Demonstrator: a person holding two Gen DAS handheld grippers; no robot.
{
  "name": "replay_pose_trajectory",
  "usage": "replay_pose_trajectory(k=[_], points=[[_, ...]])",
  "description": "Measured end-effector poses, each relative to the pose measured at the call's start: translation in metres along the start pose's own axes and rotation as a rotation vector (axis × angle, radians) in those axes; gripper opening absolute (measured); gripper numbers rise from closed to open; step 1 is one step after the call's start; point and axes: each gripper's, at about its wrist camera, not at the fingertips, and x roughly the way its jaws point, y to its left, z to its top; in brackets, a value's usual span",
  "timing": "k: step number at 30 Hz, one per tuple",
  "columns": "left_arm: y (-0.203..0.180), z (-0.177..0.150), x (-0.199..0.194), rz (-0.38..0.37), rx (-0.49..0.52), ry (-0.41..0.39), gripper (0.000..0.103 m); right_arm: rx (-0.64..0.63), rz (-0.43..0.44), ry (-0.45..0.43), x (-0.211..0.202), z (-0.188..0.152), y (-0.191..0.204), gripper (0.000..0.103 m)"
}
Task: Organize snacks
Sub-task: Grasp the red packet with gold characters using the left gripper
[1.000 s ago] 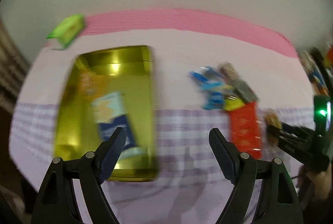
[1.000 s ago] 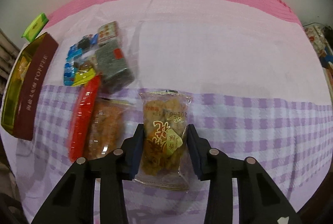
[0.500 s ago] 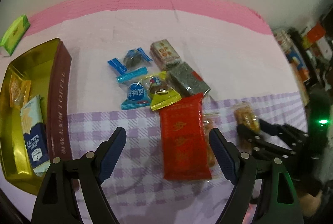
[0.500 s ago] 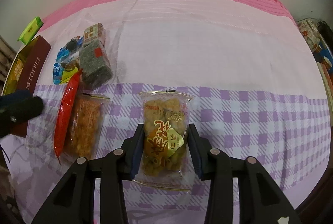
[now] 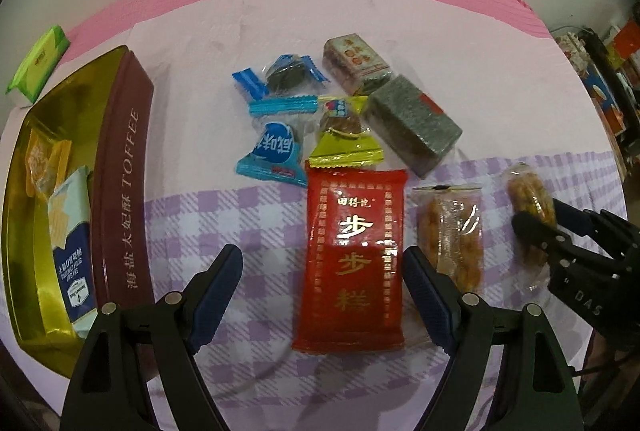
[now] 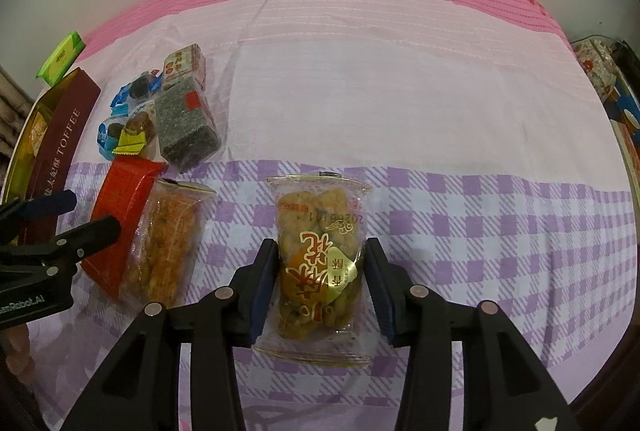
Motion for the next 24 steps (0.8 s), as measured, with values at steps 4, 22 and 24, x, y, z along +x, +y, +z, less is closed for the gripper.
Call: replay_pose_trajectory(k=[4, 22, 24], points=[[0.000, -0.001, 0.001, -0.005, 0.014, 0.012, 0.082, -0.002, -0.004, -0.001, 0.001, 0.001, 0.002, 0.043], [-0.020, 0.003, 0.021, 0.042, 0.051, 0.031, 0.080, 0.000, -0.007, -0.004, 0.003, 0.000, 0.003, 0.044], [-0.020, 0.002, 0.020, 0.038, 0.057, 0.030, 0.072, -0.004, -0.009, -0.003, 0.003, 0.000, 0.004, 0.044]])
